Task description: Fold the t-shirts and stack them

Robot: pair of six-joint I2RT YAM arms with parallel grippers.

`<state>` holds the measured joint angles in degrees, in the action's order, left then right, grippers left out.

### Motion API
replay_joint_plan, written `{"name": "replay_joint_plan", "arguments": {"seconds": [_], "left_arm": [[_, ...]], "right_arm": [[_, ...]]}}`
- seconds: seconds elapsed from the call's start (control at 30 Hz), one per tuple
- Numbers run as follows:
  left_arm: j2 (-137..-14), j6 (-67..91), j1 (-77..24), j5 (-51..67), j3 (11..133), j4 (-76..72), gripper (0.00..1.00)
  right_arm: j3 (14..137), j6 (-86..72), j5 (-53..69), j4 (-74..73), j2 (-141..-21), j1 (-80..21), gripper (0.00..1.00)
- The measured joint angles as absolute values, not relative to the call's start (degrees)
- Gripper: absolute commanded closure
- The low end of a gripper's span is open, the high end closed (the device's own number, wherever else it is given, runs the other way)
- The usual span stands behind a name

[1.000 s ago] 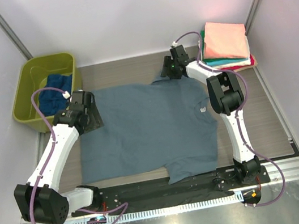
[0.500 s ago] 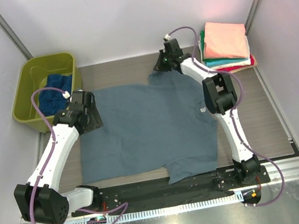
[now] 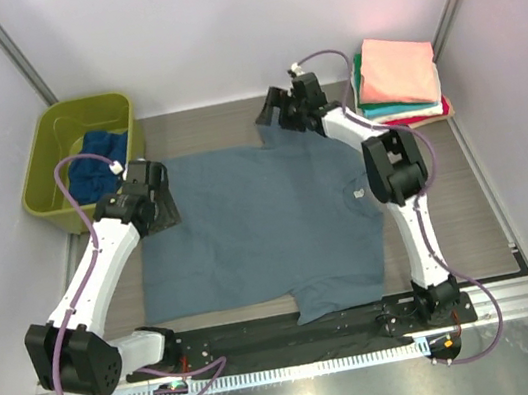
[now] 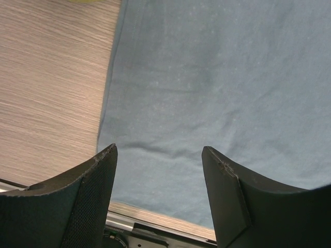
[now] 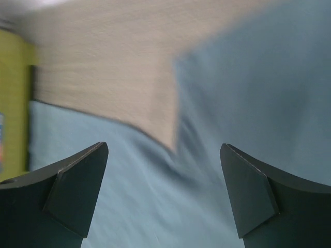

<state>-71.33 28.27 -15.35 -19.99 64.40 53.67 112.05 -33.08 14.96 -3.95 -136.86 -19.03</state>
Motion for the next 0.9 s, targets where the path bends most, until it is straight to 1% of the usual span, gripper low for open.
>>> {"name": "replay_joint_plan", "arguments": {"seconds": [0.1,0.27,0.33,0.4,0.47,0.6,0.77,0.9], "left_arm": [[-72.2,29.6,-15.4,-19.4,64.5,53.8,0.34],[-74.8,33.9,-15.6,-15.3,65.0,52.6,0.33],[-76.5,35.6,-15.7,-13.5,65.1,50.8,0.36],[-80.7,37.0,-15.8,-12.1,66.2,49.3,0.38],[-86.6,38.2,-15.9,-11.3,67.9,47.5,0.38],[-96.1,39.5,-15.9,-10.8,70.0,44.3,0.38],[-106.0,40.2,-15.9,-10.9,76.0,43.0,0.39],[-113.9,40.3,-15.9,-10.9,82.0,42.1,0.39]], "right_arm": [[99.0,-30.2,6.9,-7.8,-125.1,-19.4,0.01],[89.4,-27.5,-7.0,-15.3,-109.4,-20.7,0.01],[84.0,-27.6,-11.5,-16.4,-104.4,-21.5,0.01],[78.5,-27.7,-15.0,-18.3,-101.4,-22.5,0.01],[74.1,-27.7,-17.9,-20.8,-101.1,-23.9,0.01],[71.0,-27.7,-19.9,-24.0,-104.7,-25.4,0.01],[71.8,-27.5,-21.8,-25.0,-109.1,-25.1,0.01],[76.8,-27.6,-21.6,-25.1,-113.5,-23.7,0.01]]}}
